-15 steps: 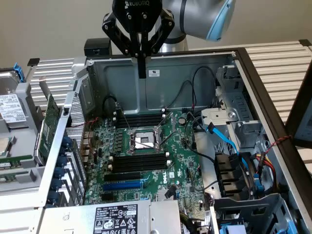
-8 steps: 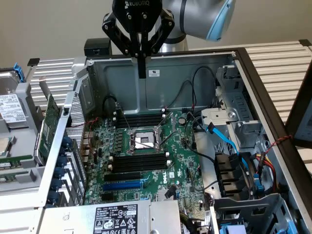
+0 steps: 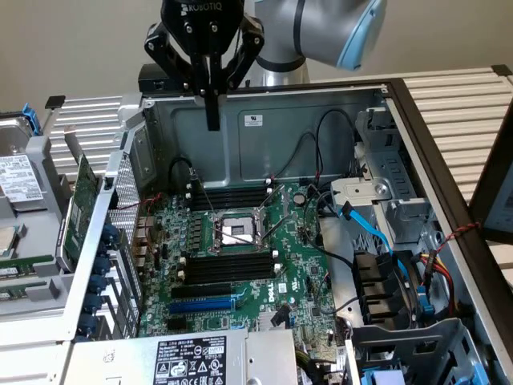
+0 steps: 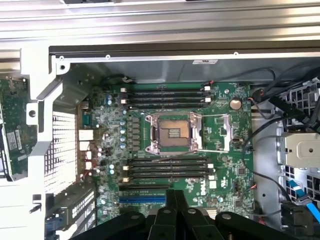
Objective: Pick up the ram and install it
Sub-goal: 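Reach for the ram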
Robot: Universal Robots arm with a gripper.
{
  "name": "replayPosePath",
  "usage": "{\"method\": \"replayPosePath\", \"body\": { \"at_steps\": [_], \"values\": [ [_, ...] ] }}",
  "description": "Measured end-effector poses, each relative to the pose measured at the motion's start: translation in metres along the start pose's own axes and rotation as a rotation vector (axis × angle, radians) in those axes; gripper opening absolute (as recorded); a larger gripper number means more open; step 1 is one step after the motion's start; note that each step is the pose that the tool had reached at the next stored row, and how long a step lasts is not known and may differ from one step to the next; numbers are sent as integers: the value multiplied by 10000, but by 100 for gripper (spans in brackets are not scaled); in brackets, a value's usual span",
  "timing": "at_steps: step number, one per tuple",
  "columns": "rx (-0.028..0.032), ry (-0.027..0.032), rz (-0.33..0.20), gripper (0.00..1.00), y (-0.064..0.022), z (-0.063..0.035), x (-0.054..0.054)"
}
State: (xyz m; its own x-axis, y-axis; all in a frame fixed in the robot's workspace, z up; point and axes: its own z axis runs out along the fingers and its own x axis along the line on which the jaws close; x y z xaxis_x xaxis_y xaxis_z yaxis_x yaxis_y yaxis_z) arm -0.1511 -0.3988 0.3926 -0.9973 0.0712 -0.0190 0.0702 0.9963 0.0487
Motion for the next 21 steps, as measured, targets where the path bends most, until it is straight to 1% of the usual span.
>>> {"method": "replayPosePath", "body": {
  "at_steps": [21],
  "values": [
    [1,0,0,11,-67,-16,954]
  ]
}}
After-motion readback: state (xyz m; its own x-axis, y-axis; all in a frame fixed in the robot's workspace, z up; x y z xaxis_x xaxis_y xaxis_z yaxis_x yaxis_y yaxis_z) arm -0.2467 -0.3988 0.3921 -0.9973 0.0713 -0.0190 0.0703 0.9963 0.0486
